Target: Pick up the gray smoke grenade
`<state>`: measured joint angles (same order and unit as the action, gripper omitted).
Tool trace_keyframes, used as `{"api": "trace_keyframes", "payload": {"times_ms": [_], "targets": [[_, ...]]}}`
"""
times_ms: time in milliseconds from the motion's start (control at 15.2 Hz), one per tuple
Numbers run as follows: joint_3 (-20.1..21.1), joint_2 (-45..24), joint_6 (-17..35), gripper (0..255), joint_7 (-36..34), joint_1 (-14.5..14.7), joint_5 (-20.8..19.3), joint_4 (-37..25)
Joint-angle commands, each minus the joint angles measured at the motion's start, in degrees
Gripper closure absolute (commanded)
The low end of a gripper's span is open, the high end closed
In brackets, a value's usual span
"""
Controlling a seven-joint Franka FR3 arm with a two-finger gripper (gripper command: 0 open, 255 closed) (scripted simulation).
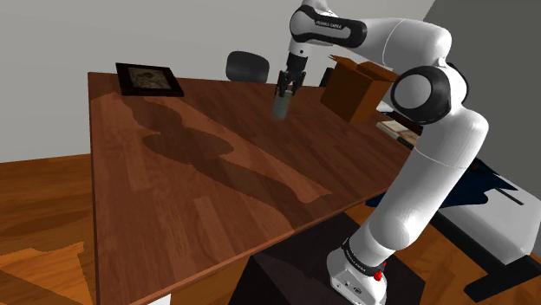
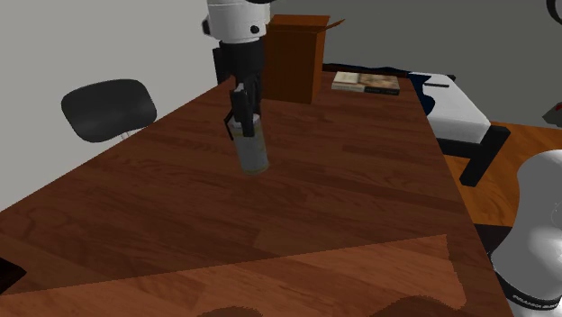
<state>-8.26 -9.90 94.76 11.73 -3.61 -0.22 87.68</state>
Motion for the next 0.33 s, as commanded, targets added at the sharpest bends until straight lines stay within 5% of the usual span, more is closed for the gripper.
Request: {"api": "trace_keyframes", "payload": {"times_ms": [0, 264], "targets": [[-0.1, -0.4, -1.8, 255, 0.2, -0.1, 0.1, -2.1], [-0.1, -0.7, -3.5, 255, 0.2, -0.2, 0.1, -4.2]]}}
